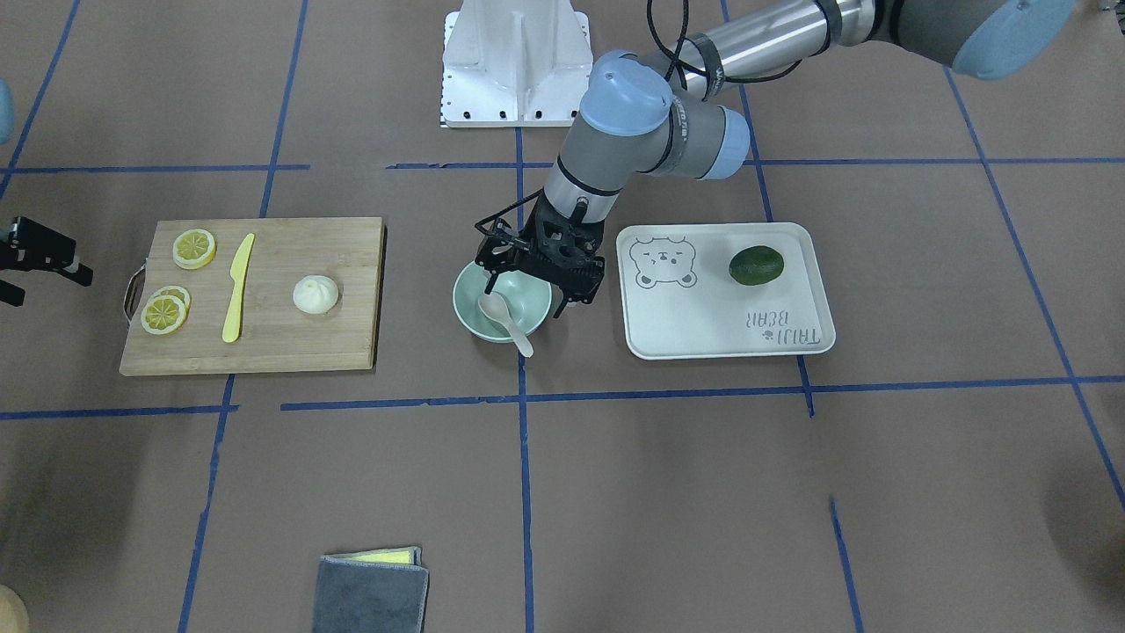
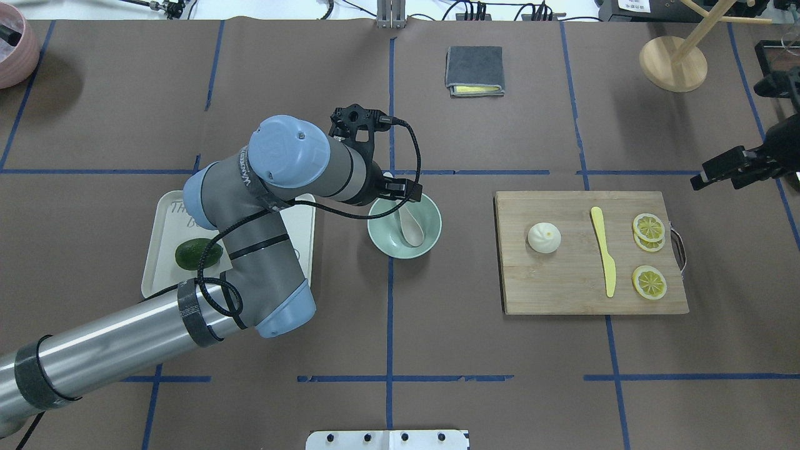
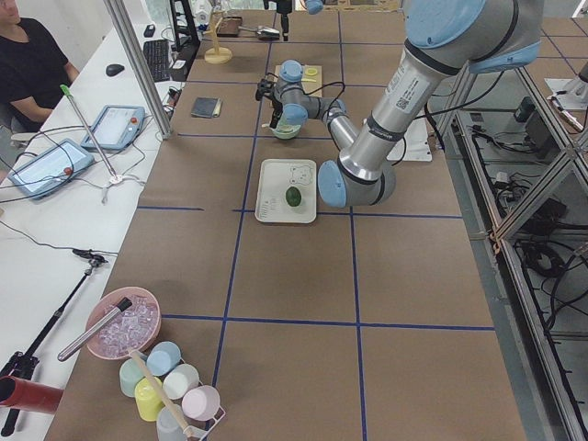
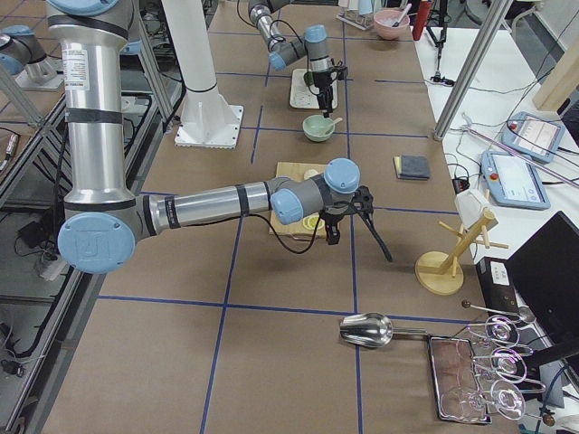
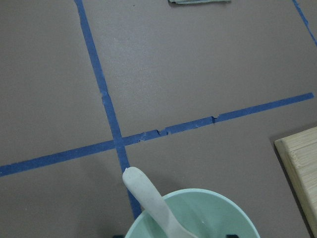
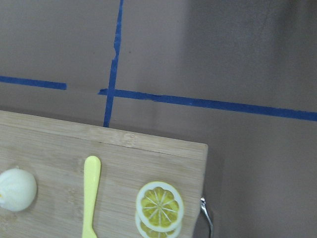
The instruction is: Put spoon and bun in bowl
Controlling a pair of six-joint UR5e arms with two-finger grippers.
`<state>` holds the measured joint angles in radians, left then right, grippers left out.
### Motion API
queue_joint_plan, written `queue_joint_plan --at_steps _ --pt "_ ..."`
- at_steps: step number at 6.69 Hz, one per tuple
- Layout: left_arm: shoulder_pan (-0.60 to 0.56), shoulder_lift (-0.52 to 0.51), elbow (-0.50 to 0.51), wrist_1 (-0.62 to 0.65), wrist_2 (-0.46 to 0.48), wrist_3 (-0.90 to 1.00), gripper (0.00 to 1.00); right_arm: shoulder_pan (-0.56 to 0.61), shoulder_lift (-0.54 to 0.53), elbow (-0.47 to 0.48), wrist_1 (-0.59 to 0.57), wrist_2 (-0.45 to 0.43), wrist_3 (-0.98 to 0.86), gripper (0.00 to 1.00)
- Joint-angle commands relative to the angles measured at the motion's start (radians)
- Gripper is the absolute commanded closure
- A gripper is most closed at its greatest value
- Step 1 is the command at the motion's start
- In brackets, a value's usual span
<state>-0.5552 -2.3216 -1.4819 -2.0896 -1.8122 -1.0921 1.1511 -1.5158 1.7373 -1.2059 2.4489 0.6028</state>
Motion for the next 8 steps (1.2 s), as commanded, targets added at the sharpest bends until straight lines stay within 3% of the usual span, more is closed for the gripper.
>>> queue_joint_plan --at_steps 1,2,4,5,8 --pt "-0.052 0.141 -0.123 0.006 -0.002 0.03 0.03 -0.136 0.107 0.013 0.029 -0.101 0.279 0.0" --pt "-0.081 0.2 -0.185 0.032 -0.006 0.126 0.03 -0.193 0.141 0.027 0.031 -0.15 0.375 0.0" --pt "-0.152 0.257 -0.347 0.29 -0.01 0.319 0.03 -0.403 0.23 0.051 0.031 -0.43 0.645 0.01" --pt "-0.169 0.295 -0.404 0.339 -0.01 0.348 0.03 -0.469 0.235 0.05 0.029 -0.524 0.664 0.01" --pt "-0.163 0.3 -0.4 0.339 -0.007 0.328 0.02 -0.493 0.174 0.048 0.025 -0.538 0.664 0.03"
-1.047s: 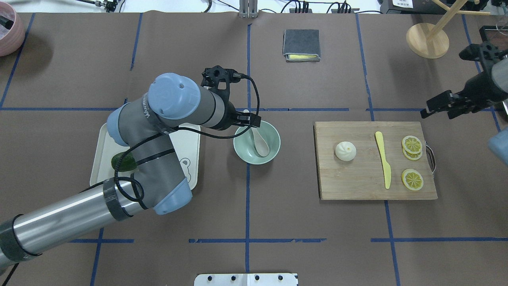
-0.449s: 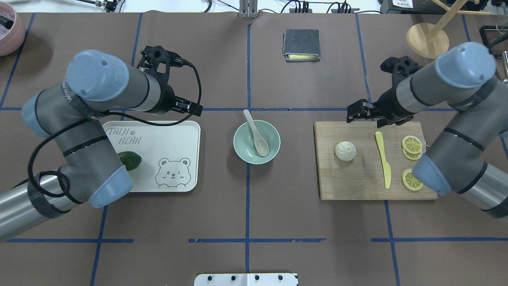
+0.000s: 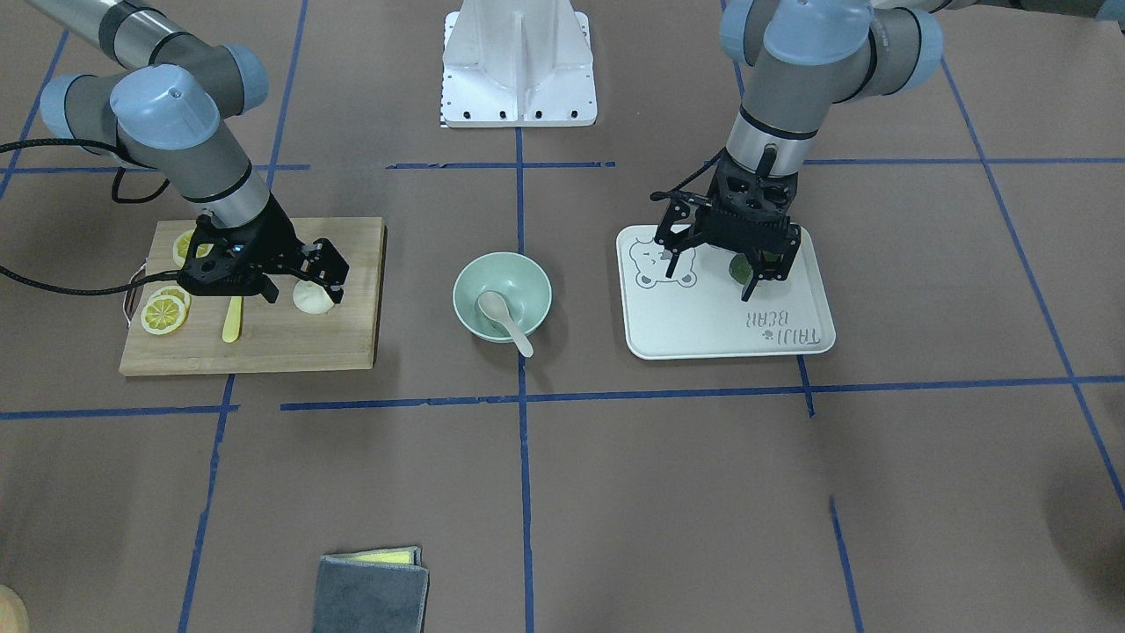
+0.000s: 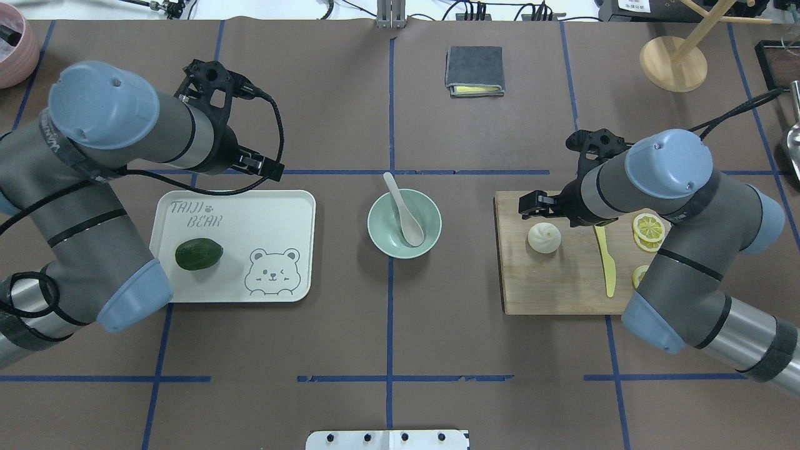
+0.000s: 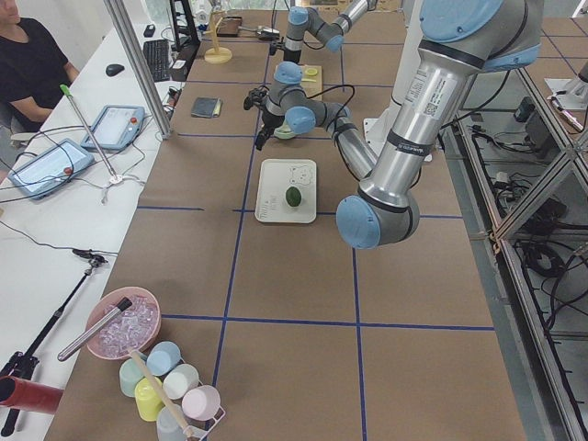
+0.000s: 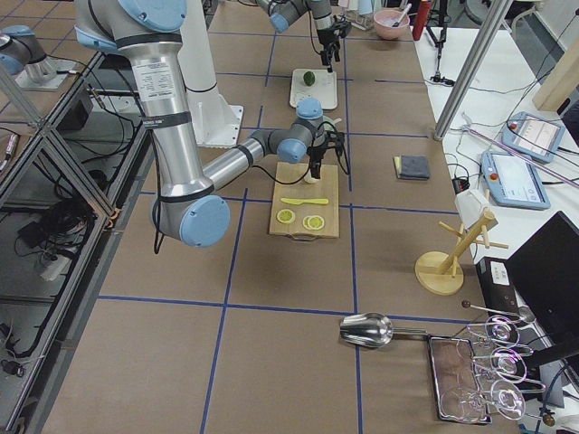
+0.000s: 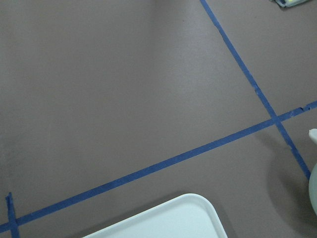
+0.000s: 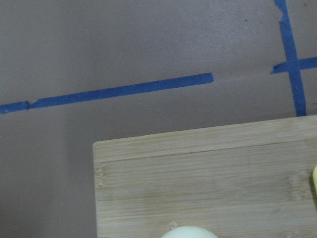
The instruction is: Put spoon and bun in bowl
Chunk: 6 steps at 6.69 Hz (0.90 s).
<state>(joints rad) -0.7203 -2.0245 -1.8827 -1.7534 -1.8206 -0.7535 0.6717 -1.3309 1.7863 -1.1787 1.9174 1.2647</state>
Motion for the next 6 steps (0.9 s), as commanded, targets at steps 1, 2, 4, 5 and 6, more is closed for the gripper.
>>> queue_joint_plan --at_steps 1,2,4,5,6 --pt "0.001 0.003 0.001 0.005 0.001 -0.012 0.01 -0.024 -0.011 0.001 -0.004 -0.006 0.002 0.03" --pt "-0.001 0.006 -0.002 0.003 0.003 -0.012 0.01 -0.033 -0.01 -0.001 -0.004 -0.006 0.002 0.05" --pt "-0.001 0.007 -0.001 0.003 0.004 -0.012 0.01 -0.04 -0.011 -0.002 -0.004 -0.006 0.002 0.12" --pt "-0.001 0.009 -0.001 0.003 0.004 -0.012 0.01 -0.041 -0.01 -0.001 -0.004 -0.006 0.002 0.34" --pt "-0.001 0.009 0.002 0.003 0.004 -0.012 0.01 -0.041 -0.01 0.001 -0.005 -0.008 0.002 0.72"
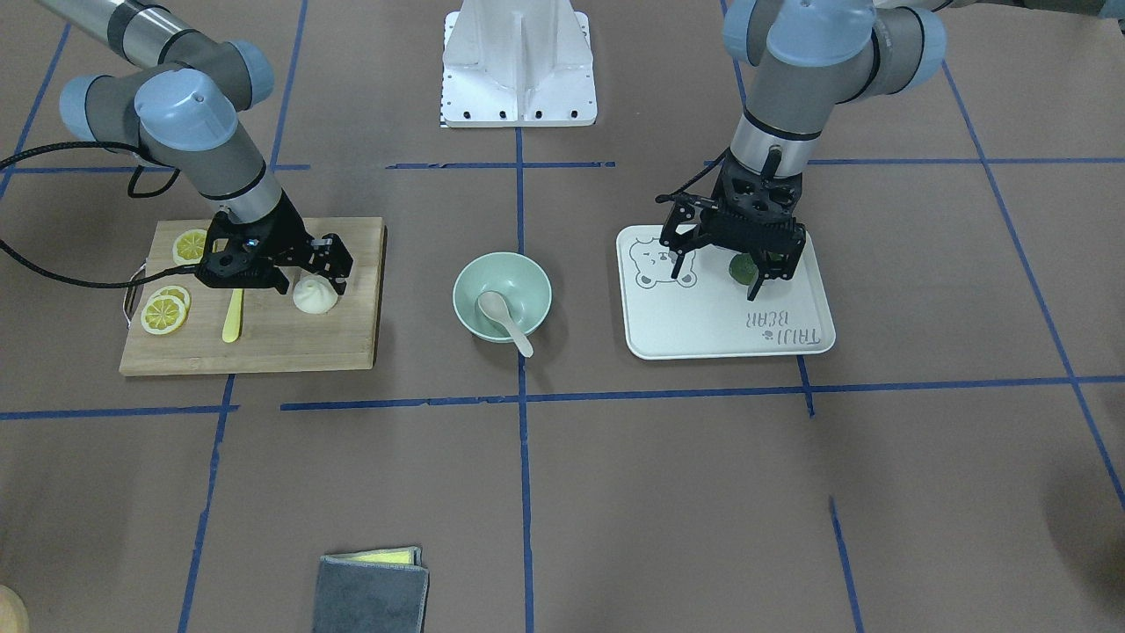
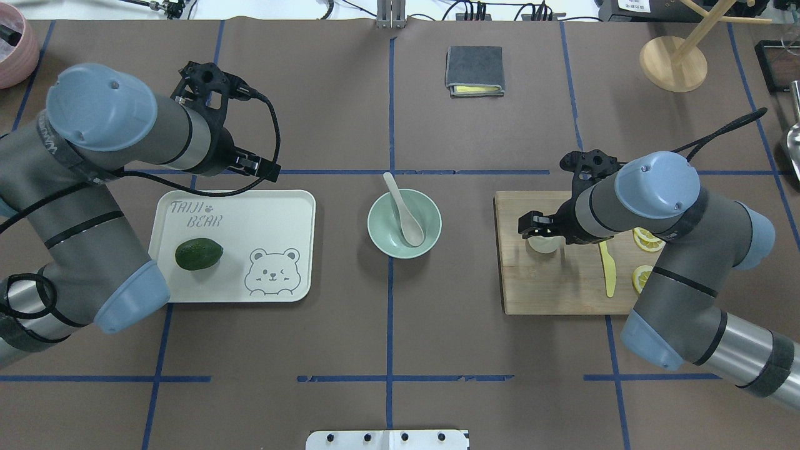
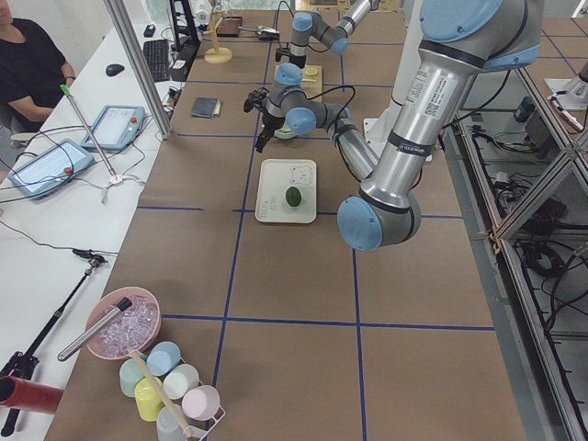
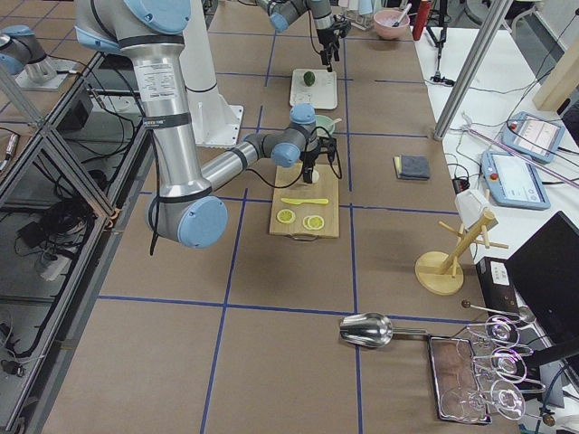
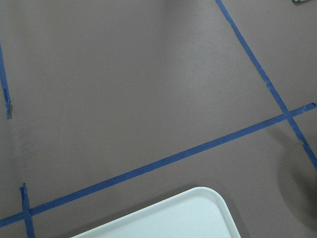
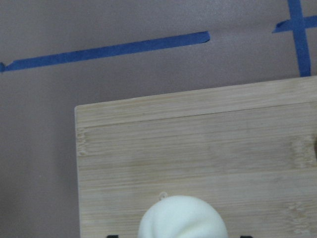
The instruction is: Put spoon and bun in bowl
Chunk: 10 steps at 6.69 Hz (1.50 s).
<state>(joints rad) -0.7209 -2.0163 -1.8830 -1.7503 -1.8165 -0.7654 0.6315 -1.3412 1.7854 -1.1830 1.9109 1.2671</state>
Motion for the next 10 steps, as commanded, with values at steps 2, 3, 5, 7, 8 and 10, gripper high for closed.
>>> queue_joint_plan --at_steps 2,3,5,7,8,10 --pt "0.0 -0.001 0.002 0.0 0.0 0.0 0.01 0.0 -0.001 0.005 -0.001 0.0 0.0 1.0" --pt "0.0 0.001 -0.002 0.0 -0.001 0.0 0.01 0.002 0.005 0.026 -0.004 0.003 0.0 1.0" --pt "-0.011 0.023 -0.036 0.002 -0.003 0.008 0.02 -0.016 0.119 0.052 -0.004 0.005 0.141 1.0" --pt "-0.017 0.07 -0.073 0.002 -0.004 0.018 0.02 -0.097 0.242 0.04 -0.004 -0.042 0.305 1.0" --pt "-0.035 0.083 -0.083 0.002 -0.006 0.021 0.02 -0.134 0.329 -0.021 -0.006 -0.111 0.357 1.0" --pt "-0.046 0.099 -0.091 0.0 -0.006 0.021 0.02 -0.164 0.401 -0.113 0.002 -0.174 0.4 1.0"
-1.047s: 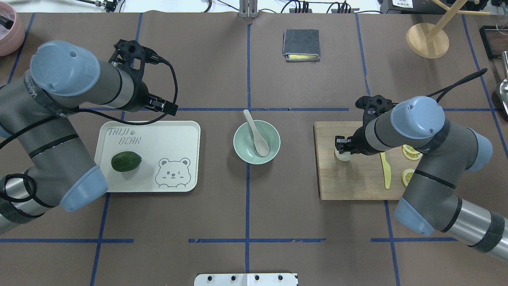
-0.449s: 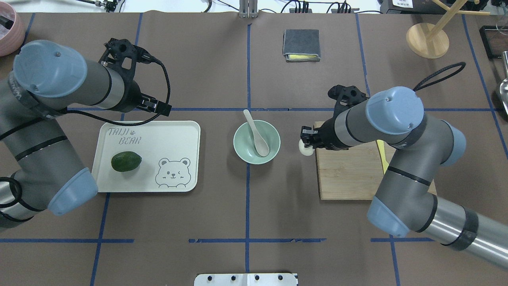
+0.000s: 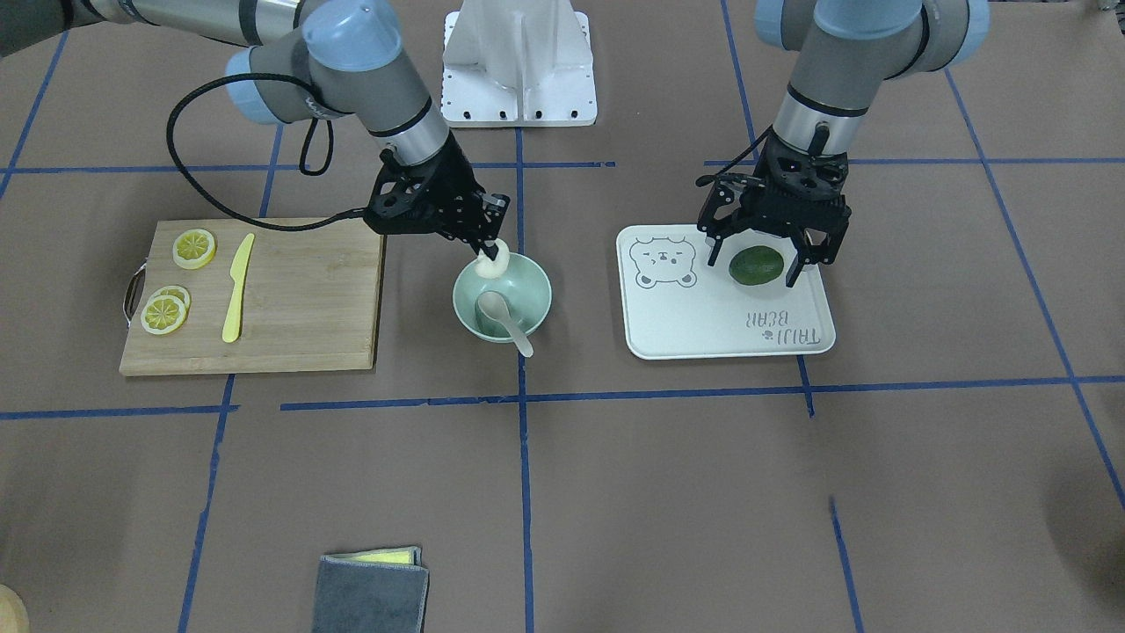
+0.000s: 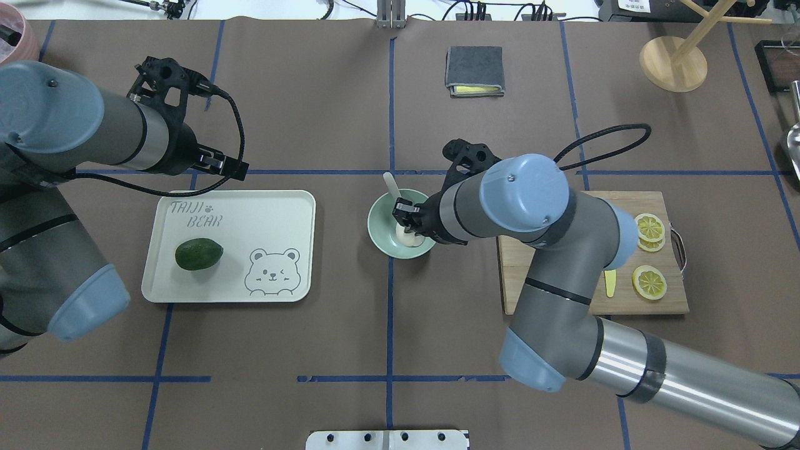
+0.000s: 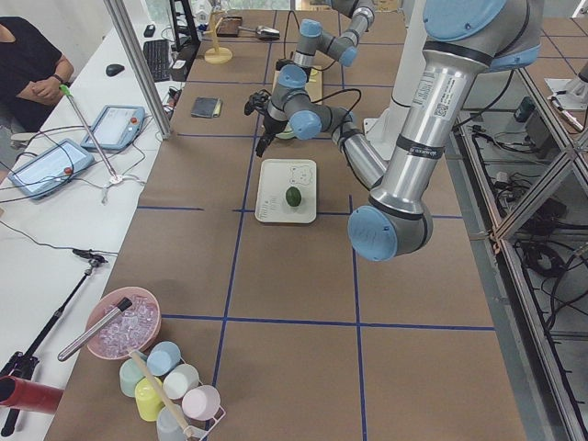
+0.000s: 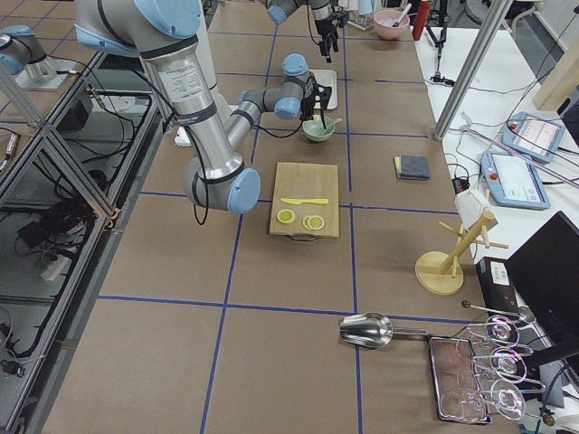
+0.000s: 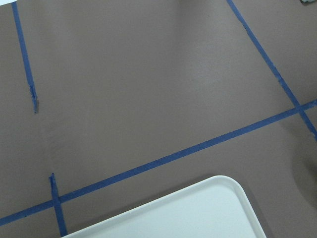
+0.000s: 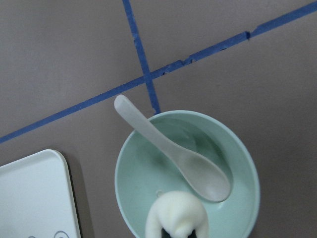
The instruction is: Put spoon and bun in bowl
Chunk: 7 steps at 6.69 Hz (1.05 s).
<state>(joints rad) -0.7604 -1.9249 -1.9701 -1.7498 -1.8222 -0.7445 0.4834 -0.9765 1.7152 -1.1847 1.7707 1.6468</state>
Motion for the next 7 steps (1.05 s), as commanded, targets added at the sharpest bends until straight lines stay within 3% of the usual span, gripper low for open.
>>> queue_joint_plan --at_steps 1,5,6,7 --pt "-0.007 0.012 -0.004 0.0 0.0 0.001 0.02 -0.015 0.044 -0.051 0.004 -0.042 0.021 1.0" --pt "-0.007 0.011 0.002 0.0 -0.002 0.001 0.02 -0.025 0.029 -0.055 -0.006 -0.073 0.021 1.0" --pt "-0.007 0.011 -0.001 0.0 0.0 0.001 0.02 -0.025 0.027 -0.057 -0.007 -0.073 0.022 0.15" --pt "-0.007 0.011 0.0 0.0 0.0 0.001 0.02 -0.025 0.033 -0.055 -0.035 -0.079 0.022 0.0"
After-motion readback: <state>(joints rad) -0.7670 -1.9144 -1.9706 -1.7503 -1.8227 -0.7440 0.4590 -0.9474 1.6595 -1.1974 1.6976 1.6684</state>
